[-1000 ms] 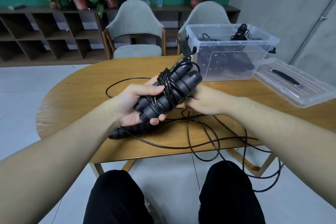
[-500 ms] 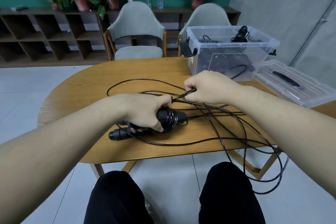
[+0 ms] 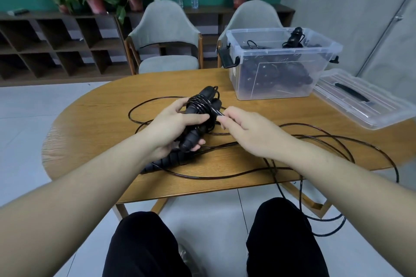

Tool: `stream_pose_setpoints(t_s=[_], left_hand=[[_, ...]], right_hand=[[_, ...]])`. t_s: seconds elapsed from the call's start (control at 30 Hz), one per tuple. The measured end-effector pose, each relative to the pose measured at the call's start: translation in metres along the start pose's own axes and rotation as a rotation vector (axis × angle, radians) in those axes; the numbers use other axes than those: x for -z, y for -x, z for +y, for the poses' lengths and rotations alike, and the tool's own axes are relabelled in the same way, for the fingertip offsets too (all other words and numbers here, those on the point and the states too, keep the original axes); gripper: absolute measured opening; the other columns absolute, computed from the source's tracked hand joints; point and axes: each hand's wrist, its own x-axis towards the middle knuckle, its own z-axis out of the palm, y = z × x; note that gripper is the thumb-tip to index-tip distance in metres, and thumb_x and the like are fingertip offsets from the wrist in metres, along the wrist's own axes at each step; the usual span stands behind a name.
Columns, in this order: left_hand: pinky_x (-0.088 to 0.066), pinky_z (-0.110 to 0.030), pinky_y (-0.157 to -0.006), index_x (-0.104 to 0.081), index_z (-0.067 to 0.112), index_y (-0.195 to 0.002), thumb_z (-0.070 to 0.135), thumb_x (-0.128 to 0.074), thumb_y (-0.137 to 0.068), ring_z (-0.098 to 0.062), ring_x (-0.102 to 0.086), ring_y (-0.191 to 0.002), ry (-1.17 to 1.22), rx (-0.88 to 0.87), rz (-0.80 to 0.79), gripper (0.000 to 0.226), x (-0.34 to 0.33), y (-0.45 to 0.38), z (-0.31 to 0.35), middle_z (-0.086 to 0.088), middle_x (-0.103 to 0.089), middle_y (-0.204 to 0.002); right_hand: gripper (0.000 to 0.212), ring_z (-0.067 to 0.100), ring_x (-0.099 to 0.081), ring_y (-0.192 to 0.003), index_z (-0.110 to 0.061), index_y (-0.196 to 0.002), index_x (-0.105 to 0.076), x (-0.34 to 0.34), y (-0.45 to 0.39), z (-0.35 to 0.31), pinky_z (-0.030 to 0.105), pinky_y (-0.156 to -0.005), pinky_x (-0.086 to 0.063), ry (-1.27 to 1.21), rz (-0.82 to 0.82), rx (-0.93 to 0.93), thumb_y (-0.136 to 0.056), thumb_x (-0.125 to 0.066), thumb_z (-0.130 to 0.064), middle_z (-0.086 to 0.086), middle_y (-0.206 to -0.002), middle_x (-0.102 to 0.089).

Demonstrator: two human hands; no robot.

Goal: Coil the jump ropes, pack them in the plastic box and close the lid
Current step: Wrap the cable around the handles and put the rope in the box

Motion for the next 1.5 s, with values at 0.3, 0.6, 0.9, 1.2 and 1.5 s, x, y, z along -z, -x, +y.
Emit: stream_pose_setpoints(t_s=[0.3,0.6,0.9,1.2,1.5], left_hand=[[-0.051,-0.029,-0.049,-0.057,0.022,-0.115,0.012,-0.07,-0.085,-0.028,-0.061,-0.061,0.371,-0.017,-0.1,0.034,-0.02,0.007,-0.022,-0.013,-0.066,-0.091],[-0.06,-0.036,-0.055,-0.063,0.037,-0.117,0.023,-0.068,-0.078,-0.032,-0.074,-0.073,0.278,0.034,-0.269,0.042,-0.021,0.016,-0.043,-0.01,-0.076,-0.102],[-0.061,-0.04,-0.057,-0.061,0.039,-0.115,0.037,-0.064,-0.083,-0.035,-0.072,-0.07,0.077,0.041,-0.382,0.031,-0.03,0.014,-0.049,-0.012,-0.074,-0.104],[-0.058,-0.034,-0.05,-0.059,0.041,-0.116,0.033,-0.069,-0.076,-0.035,-0.069,-0.065,0.06,0.071,-0.42,0.042,-0.019,0.017,-0.057,-0.018,-0.071,-0.109],[-0.056,-0.034,-0.051,-0.06,0.037,-0.113,0.028,-0.064,-0.083,-0.036,-0.066,-0.063,0.045,0.047,-0.336,0.032,-0.024,0.015,-0.065,-0.015,-0.071,-0.099]], right_hand=[[0.034,0.015,-0.041,-0.093,-0.041,-0.107,-0.071,0.005,0.009,0.026,0.037,-0.084,-0.031,0.416,0.051,0.108,-0.095,-0.044,-0.059,-0.012,-0.09,-0.051],[0.014,0.018,-0.067,-0.052,-0.04,-0.106,-0.067,0.006,0.025,0.025,0.03,-0.061,-0.058,-0.229,-0.177,-0.313,-0.098,-0.057,-0.032,0.002,-0.074,-0.074],[0.023,0.011,-0.069,-0.087,-0.027,-0.104,-0.073,-0.021,0.034,0.038,0.016,-0.072,-0.053,-0.391,0.048,-0.374,-0.087,-0.069,-0.011,-0.015,-0.099,-0.065],[0.028,0.021,-0.067,-0.053,-0.023,-0.117,-0.063,-0.029,0.047,0.032,0.033,-0.059,-0.059,-0.621,-0.037,-0.458,-0.094,-0.059,-0.009,0.004,-0.07,-0.073],[0.065,0.026,-0.068,-0.098,-0.007,-0.132,-0.055,-0.051,0.046,0.032,0.046,-0.08,-0.06,-1.58,0.155,-0.613,-0.076,-0.031,0.015,0.013,-0.111,-0.069]])
